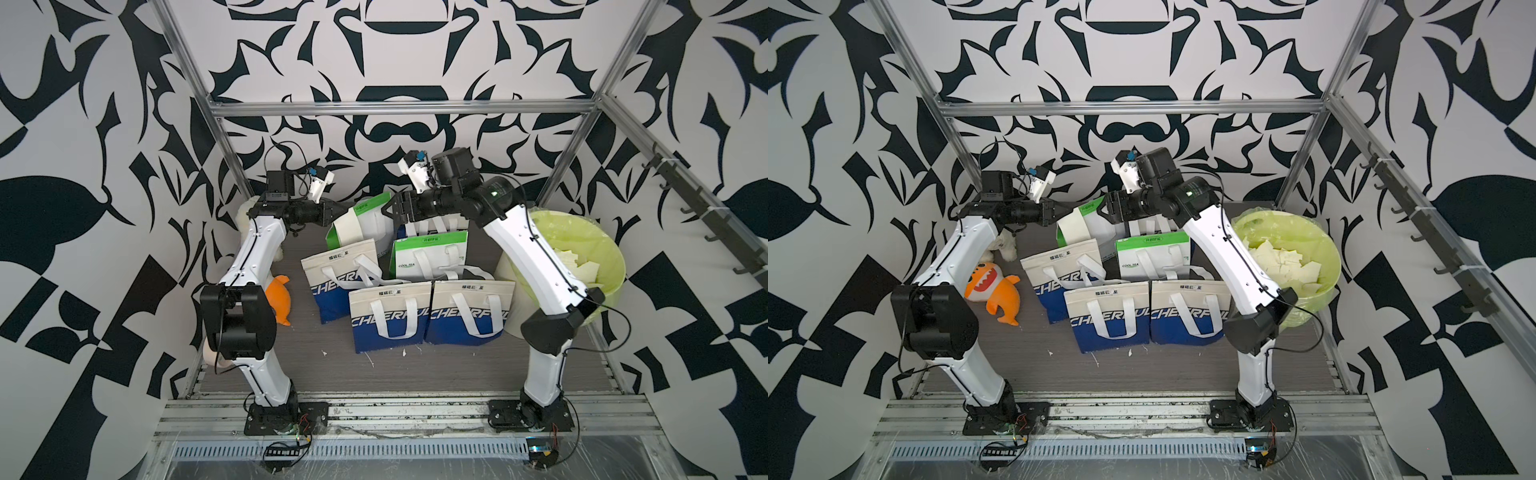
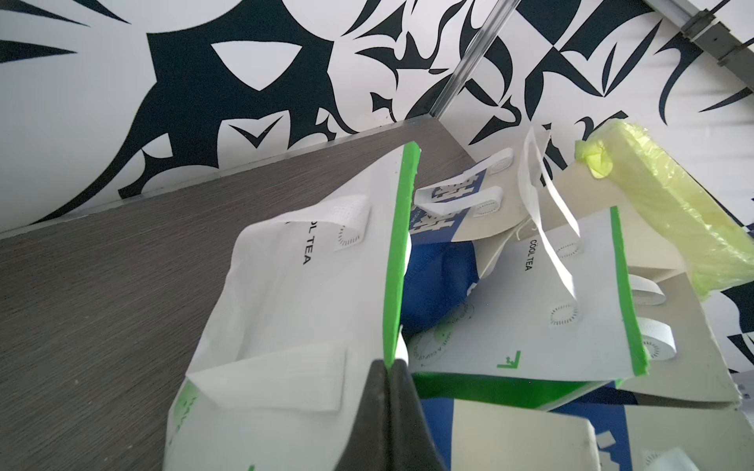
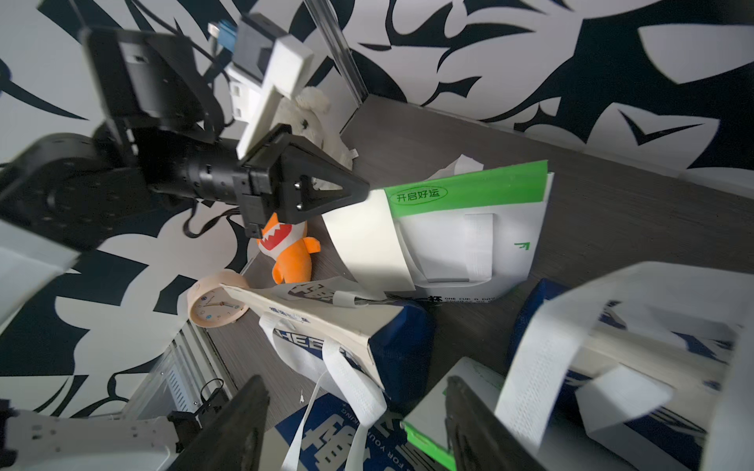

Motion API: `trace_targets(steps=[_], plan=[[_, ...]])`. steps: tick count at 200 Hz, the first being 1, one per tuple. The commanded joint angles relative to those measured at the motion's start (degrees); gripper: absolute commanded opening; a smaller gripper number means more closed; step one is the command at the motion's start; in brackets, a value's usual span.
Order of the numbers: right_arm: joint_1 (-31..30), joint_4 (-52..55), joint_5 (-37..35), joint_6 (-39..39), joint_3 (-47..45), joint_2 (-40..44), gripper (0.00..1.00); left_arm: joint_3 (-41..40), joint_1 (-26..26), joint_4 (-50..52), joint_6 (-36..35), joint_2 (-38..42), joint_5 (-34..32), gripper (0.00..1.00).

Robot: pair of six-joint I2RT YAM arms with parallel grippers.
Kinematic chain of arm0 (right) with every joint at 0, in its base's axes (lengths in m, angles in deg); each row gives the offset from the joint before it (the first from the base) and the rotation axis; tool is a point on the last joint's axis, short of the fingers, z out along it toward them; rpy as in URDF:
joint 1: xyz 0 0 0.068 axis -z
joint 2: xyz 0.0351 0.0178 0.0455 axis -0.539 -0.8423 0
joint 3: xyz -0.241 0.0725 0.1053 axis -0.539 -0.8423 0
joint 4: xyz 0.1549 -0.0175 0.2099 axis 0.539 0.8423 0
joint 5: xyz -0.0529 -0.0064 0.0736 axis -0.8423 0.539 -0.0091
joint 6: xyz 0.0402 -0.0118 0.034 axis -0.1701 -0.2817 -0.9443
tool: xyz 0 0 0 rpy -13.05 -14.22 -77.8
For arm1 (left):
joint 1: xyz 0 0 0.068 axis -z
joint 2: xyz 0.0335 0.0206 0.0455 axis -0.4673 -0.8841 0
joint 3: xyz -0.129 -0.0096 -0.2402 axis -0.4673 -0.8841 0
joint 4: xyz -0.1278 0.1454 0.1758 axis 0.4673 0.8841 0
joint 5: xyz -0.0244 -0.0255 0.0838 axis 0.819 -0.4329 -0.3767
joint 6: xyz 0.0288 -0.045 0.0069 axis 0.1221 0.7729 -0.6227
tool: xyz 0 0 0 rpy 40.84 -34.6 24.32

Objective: Shred takeout receipts and throw away
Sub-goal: Tear off the takeout receipt from the takeout bag.

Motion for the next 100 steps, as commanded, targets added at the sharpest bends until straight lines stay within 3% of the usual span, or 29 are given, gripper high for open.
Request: trace_targets(steps=[1, 55, 100], plan=[[-1.0, -0.5, -0.6, 0.0, 5.3, -3.0, 0.73, -1.1, -0.1, 0.2, -1.5, 2.9, 2.8, 0.0], [-2.1, -1.4, 1.3, 0.9, 10.7, -11.3, 0.77, -4.4, -1.2, -2.1, -2.2, 3.5, 11.1, 0.0], [-2.1, -3.7, 4.7, 4.1, 10.6, -14.2, 0.77, -7.3, -3.2, -8.8, 2.2, 4.1, 16.6, 0.0]])
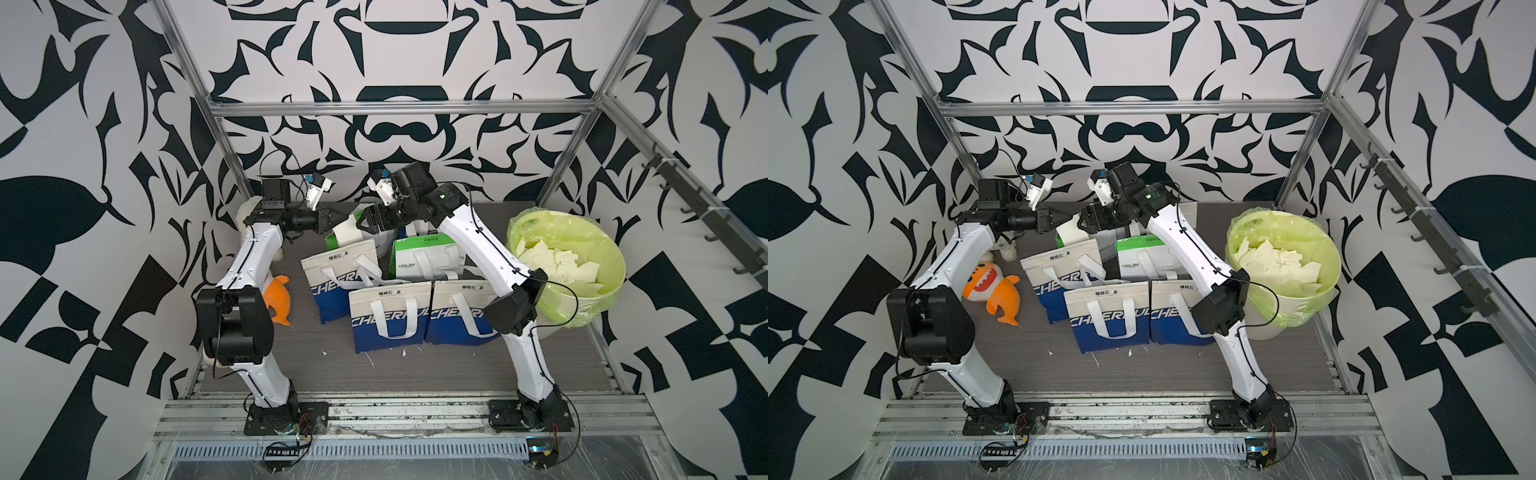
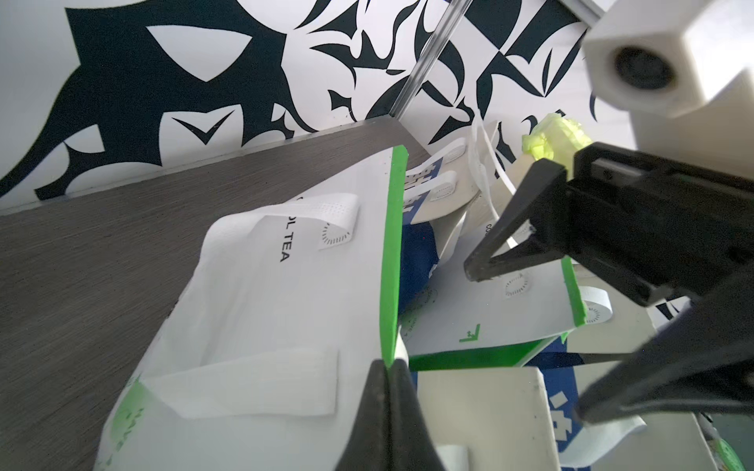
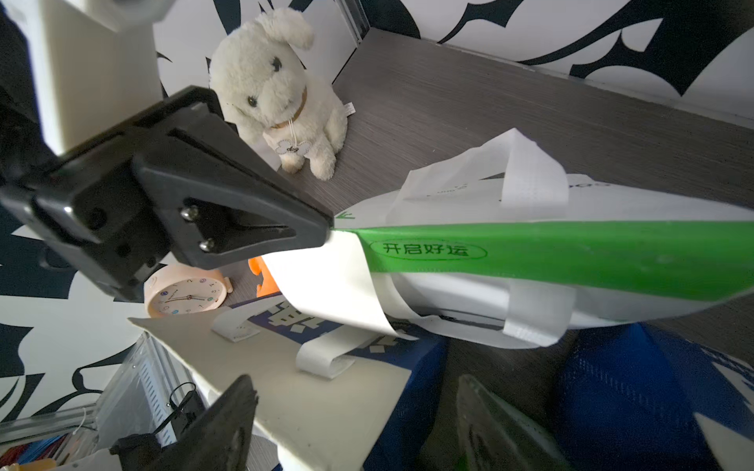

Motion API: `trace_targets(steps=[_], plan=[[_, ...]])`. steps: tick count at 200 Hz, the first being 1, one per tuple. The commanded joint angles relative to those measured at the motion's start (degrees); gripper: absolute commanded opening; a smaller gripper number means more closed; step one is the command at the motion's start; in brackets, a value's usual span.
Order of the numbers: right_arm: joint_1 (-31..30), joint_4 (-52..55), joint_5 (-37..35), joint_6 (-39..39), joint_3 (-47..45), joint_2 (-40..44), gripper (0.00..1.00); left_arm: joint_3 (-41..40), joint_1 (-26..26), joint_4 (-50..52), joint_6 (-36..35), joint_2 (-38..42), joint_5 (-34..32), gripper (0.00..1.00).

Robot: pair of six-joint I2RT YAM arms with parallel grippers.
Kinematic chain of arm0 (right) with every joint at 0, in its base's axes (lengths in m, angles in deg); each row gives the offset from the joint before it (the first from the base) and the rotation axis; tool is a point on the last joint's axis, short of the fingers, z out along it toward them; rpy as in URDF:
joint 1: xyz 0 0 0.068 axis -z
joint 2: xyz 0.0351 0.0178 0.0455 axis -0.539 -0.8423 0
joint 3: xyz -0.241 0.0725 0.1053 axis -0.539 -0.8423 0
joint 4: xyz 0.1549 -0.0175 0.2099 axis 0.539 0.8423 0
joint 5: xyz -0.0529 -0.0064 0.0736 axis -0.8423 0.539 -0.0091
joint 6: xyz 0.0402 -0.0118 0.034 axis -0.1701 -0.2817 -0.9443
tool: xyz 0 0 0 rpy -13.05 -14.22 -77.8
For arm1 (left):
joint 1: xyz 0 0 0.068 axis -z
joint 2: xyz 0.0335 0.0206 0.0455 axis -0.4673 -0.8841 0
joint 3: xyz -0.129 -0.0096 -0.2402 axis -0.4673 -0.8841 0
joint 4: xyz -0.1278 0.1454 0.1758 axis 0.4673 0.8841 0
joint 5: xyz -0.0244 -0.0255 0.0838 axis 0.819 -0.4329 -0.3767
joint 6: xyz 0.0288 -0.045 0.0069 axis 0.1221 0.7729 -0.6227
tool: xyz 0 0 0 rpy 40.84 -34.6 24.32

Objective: Shred takeout receipts and throw away
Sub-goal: Tear off the takeout receipt from the takeout bag.

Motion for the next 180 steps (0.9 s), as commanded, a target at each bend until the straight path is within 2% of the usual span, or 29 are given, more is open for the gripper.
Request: trace_targets(steps=[1, 69, 111, 153, 180], plan=[[-0.2, -3.1, 3.1, 2.8, 2.4, 0.6, 0.76, -0.7, -0.9, -4.7, 2.2, 2.5, 6.3, 0.0], [-0.2, -9.8, 11.5, 3.9, 1.8, -3.4, 0.66, -1.8, -1.0, -8.0, 4.8, 1.8, 8.5, 0.0], [-0.2, -11.7, 14.1, 2.3, 7.3, -6.9, 0.61, -2.2, -1.0, -9.2, 6.0, 1.7, 8.9, 0.0], [-1.3, -17.6, 16.5, 0.1, 6.0, -6.4, 0.34, -2.6, -0.5, -9.7, 6.7, 1.5, 8.8, 0.0], [-1.4, -19.6, 17.0, -1.6, 3.9, -7.2, 0.31, -2.8, -0.3, -9.9, 7.3, 1.6, 9.3, 0.0]])
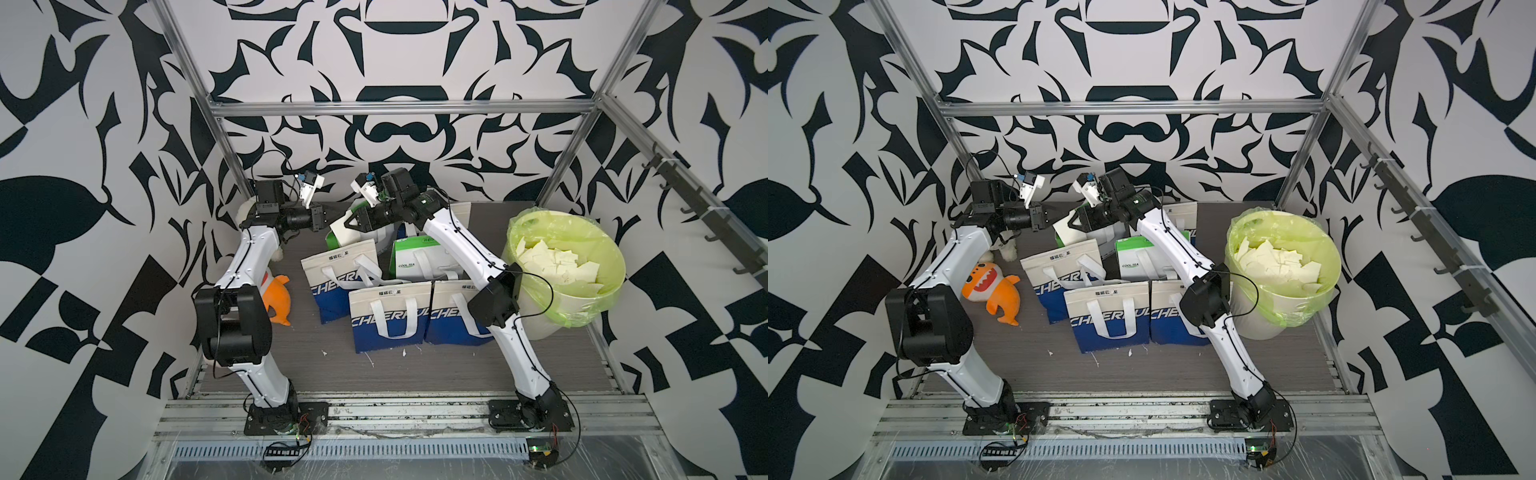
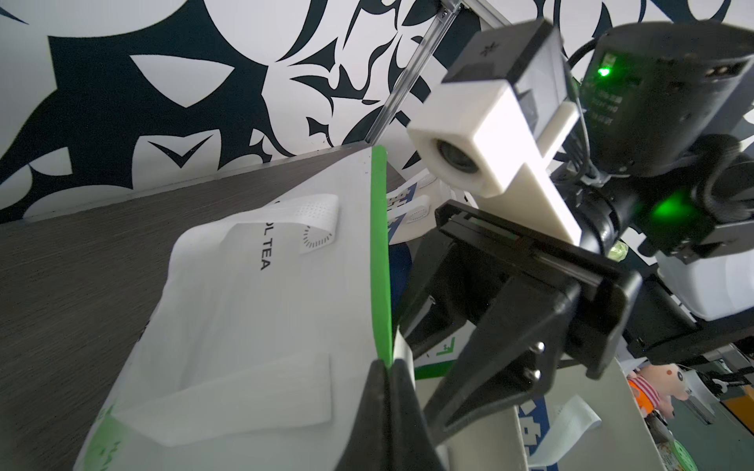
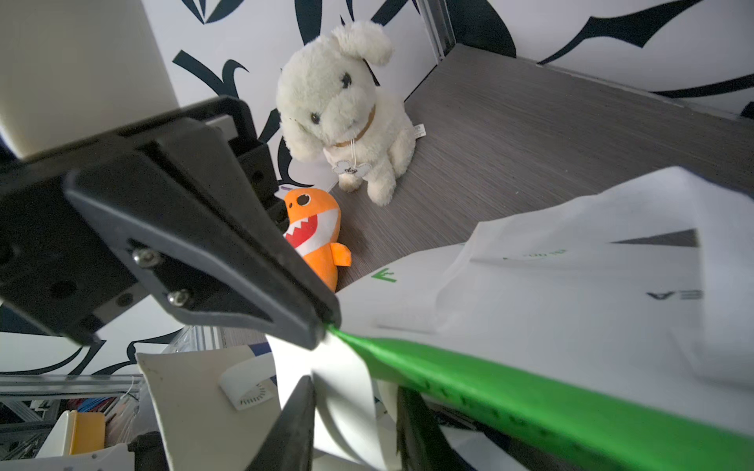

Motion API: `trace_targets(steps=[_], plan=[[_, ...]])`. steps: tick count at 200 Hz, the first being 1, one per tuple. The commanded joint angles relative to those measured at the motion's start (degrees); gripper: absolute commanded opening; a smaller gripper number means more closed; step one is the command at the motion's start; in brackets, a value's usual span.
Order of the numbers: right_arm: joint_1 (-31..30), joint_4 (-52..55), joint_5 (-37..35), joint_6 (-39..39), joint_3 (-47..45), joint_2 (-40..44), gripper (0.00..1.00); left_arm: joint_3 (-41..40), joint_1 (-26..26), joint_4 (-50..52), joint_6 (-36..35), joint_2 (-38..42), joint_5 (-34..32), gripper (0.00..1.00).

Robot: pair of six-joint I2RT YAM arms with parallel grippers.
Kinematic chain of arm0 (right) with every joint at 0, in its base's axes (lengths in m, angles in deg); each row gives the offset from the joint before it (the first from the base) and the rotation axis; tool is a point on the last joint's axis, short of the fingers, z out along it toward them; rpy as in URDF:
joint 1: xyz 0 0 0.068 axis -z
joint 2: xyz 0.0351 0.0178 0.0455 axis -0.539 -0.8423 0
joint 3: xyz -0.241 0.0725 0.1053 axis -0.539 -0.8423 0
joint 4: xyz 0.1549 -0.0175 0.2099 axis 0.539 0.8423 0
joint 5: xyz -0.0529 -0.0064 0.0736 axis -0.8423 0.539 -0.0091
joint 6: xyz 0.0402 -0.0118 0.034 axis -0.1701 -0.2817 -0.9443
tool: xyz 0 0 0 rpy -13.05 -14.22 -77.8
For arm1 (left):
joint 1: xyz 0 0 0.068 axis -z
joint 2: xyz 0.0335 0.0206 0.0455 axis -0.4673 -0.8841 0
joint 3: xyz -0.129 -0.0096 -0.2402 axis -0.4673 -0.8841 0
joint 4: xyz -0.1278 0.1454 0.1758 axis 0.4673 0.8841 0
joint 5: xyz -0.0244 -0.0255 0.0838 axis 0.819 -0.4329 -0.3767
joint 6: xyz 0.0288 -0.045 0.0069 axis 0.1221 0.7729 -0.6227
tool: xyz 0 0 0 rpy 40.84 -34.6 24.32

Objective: Shred takeout receipts and throw away
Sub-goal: Tear off the takeout receipt from the takeout bag.

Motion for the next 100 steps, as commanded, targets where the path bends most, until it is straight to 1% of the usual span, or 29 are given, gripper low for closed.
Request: trace_targets(steps=[1, 6, 11, 19, 24, 26, 32, 35, 48, 58, 64, 76, 95, 100], plan=[[-1.4, -7.0, 3.6, -1.7, 0.0, 2.1, 0.3, -0.8, 0.7, -1.8, 0.7, 1.6, 3.6, 0.01], [-1.4, -7.3, 3.7, -2.1, 0.0, 1.9, 0.27, -0.8, 0.7, -1.8, 0.7, 1.7, 3.6, 0.05], [-1.4, -7.6, 3.8, -2.4, 0.0, 1.7, 0.24, -0.8, 0.8, -1.7, 0.7, 1.8, 3.2, 0.12], [-1.6, -8.3, 4.3, -3.0, 0.1, 1.5, 0.18, -0.8, 0.7, -1.7, 0.7, 1.9, 2.9, 0.16], [-1.7, -8.7, 4.5, -3.2, 0.1, 1.4, 0.12, -0.8, 0.8, -1.9, 0.7, 2.0, 3.0, 0.2], [-1.8, -8.9, 4.5, -3.3, 0.2, 1.4, 0.09, -0.7, 0.7, -1.9, 0.7, 2.0, 3.0, 0.23], [-2.0, -9.3, 4.5, -3.6, 0.2, 1.2, 0.03, -0.7, 0.7, -2.1, 0.9, 2.0, 2.6, 0.38], [-2.1, -9.4, 4.5, -3.7, 0.2, 1.2, 0.0, -0.7, 0.7, -2.3, 1.1, 2.1, 2.3, 0.43], [-2.2, -9.5, 4.1, -4.3, 0.5, 1.2, 0.0, -0.8, 0.7, -2.9, 1.4, 2.6, 0.9, 0.53], [-2.2, -9.1, 3.1, -4.5, 0.3, 1.5, 0.0, -1.3, 0.7, -3.3, 1.3, 3.4, -2.2, 0.62], [-2.3, -8.6, 2.2, -4.3, 0.0, 1.7, 0.0, -1.7, 0.6, -3.6, 1.3, 4.1, -4.9, 0.64], [-2.2, -7.8, 0.3, -3.9, -0.5, 2.4, 0.0, -3.7, -0.4, -6.0, 1.9, 6.3, -9.3, 0.66], [-2.2, -6.9, -1.8, -3.5, -0.8, 3.1, 0.0, -9.6, -2.8, -13.0, 5.1, 11.0, -19.5, 0.68], [-2.2, -6.7, -2.1, -3.5, -0.7, 3.2, 0.0, -11.4, -3.4, -14.5, 5.7, 12.3, -23.1, 0.68]])
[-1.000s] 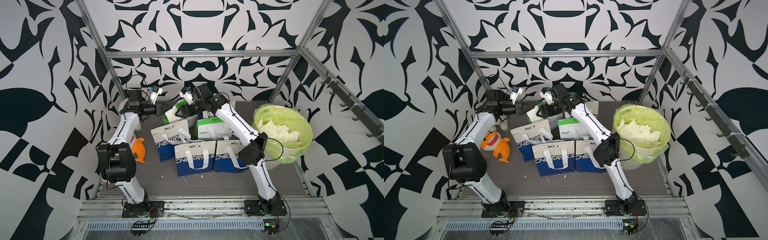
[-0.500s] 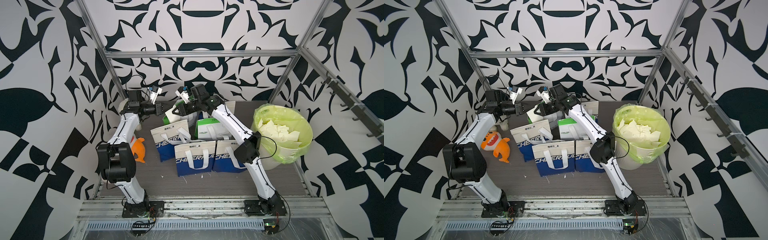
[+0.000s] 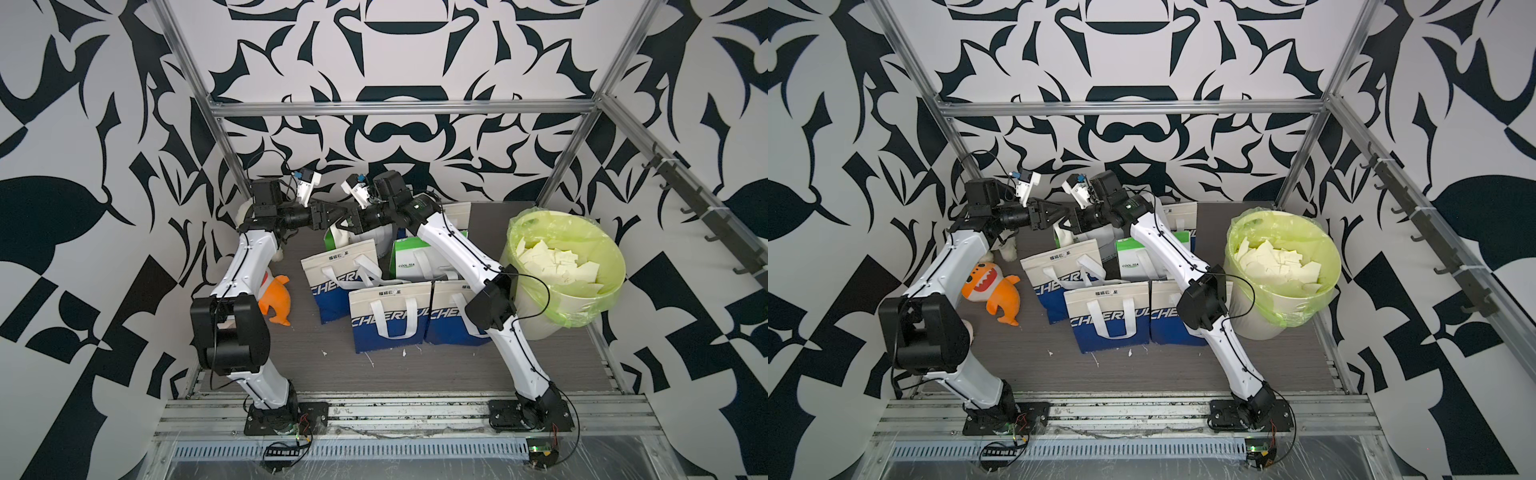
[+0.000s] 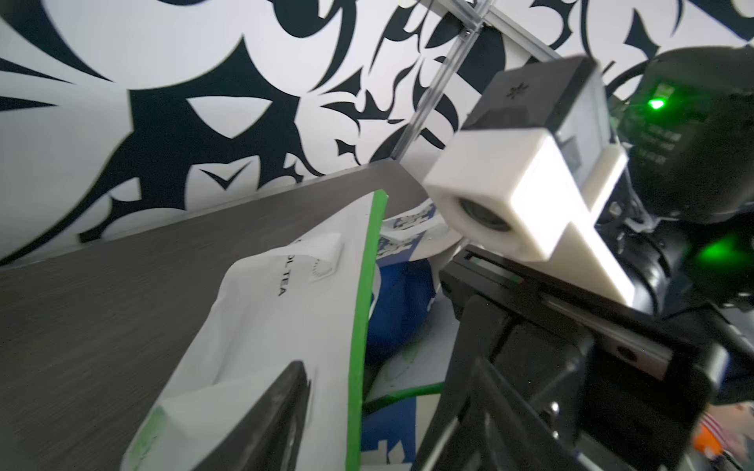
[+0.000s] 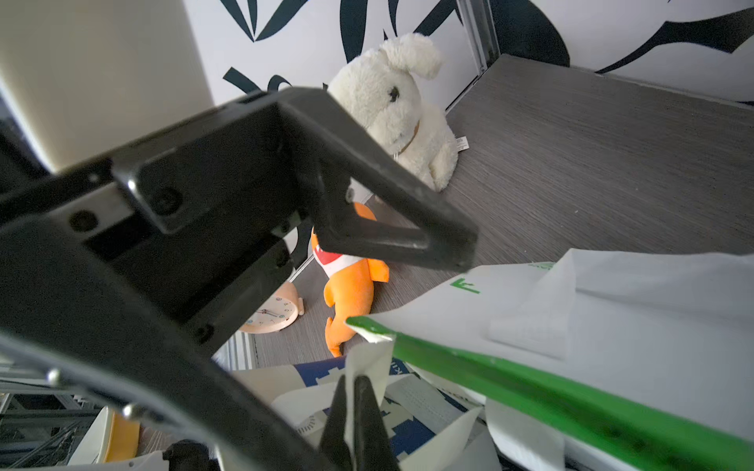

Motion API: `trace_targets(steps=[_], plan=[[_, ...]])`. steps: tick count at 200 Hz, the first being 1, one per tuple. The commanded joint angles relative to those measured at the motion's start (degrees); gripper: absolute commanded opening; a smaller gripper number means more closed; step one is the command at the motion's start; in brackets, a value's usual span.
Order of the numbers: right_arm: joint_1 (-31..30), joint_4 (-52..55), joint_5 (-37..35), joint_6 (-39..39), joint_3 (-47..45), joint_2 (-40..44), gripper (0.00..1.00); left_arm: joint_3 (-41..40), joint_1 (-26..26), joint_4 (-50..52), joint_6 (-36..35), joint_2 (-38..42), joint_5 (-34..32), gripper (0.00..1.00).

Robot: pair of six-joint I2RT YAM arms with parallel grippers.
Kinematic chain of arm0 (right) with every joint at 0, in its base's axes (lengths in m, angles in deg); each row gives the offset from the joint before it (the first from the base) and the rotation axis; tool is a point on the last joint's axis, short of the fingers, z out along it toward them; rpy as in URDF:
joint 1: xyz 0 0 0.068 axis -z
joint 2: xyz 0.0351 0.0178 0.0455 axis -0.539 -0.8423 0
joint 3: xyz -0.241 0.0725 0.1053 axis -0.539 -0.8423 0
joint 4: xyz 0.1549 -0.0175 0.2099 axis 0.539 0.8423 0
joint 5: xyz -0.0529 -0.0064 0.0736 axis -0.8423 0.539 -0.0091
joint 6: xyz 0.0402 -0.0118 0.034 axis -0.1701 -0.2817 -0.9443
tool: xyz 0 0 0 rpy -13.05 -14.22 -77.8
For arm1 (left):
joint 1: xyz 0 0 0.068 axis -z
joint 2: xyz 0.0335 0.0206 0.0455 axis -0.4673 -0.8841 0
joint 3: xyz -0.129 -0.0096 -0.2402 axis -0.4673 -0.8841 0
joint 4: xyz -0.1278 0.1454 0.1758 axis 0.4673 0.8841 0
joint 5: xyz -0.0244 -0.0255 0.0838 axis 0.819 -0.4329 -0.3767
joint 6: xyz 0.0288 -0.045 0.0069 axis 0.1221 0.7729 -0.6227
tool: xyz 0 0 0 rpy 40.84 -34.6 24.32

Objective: Shred takeout receipts and throw away
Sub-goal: Tear off the takeout receipt from the takeout bag.

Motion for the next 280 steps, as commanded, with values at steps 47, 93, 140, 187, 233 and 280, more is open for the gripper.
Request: trace_targets(steps=[47, 93, 140, 187, 233, 280], plan=[[-0.2, -0.8, -4.2, -0.7, 0.7, 3.3, 0.0, -10.7, -4.4, 1.6, -4.0, 10.6, -21.0, 0.66], [-0.2, -1.2, -4.8, -2.5, 1.4, 4.6, 0.0, -16.1, -4.1, 4.3, -10.7, 12.8, -21.2, 0.64], [-0.2, -1.5, -2.1, -4.8, 4.3, 4.1, 0.0, -14.3, -2.5, 4.4, -12.5, 7.0, -19.7, 0.6], [-1.2, -1.8, -1.3, -6.1, 3.5, 4.0, 0.0, -9.5, -1.2, -0.2, -7.4, -2.0, -14.6, 0.41], [-3.8, -3.5, -1.2, -6.5, 3.5, 3.9, 0.0, -10.0, 1.2, -7.2, -2.9, -3.7, -14.1, 0.0], [-6.4, -3.4, -2.0, -6.2, 4.5, 5.4, 0.0, -10.5, 1.8, -6.7, -2.8, -5.1, -15.3, 0.0]])
